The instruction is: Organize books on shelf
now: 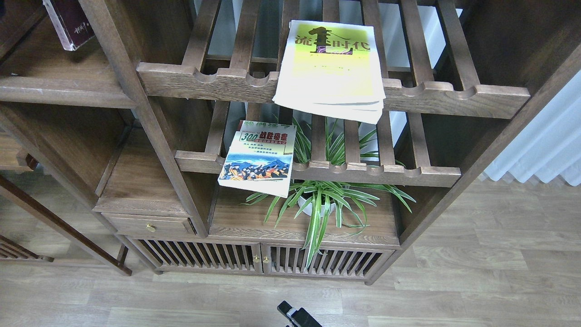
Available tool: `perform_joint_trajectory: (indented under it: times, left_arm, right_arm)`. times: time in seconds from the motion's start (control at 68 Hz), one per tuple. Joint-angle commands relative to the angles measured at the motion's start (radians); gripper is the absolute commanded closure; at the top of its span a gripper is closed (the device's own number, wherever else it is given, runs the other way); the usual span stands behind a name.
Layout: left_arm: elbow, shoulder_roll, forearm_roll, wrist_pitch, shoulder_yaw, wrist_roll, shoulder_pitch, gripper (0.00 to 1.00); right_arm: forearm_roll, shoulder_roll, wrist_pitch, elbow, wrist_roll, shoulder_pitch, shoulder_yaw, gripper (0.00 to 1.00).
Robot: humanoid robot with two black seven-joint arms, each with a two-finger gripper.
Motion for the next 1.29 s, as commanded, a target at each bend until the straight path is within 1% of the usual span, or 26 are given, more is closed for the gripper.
perform_joint_trajectory:
  times: [0.0,0.059,0.191,0.75,1.279]
  left_arm:
    - [-0.021,0.000,0.000,0.000,-0.008,-0.003,0.027,0.93]
    - [-0.035,0.001,0.000,0.000,-0.008,-0.012,0.040,0.93]
    - [-0.037,0.001,0.000,0.000,-0.016,-0.014,0.050,0.93]
    - [-0.037,0.023,0.008,0.000,-0.016,-0.011,0.086,0.93]
    - [-0.029,0.010,0.015,0.000,-0.016,-0.012,0.084,0.94]
  right_arm:
    - [0.000,0.000,0.000,0.002,0.000,0.000,0.000,0.00]
    - [0.000,0.000,0.000,0.005,0.000,0.000,0.000,0.00]
    - [0.000,0.000,0.000,0.006,0.000,-0.001,0.001,0.00]
    - [0.000,0.000,0.000,0.016,0.001,-0.001,0.000,0.00]
    - [0.001,0.000,0.000,0.016,0.003,-0.001,0.000,0.00]
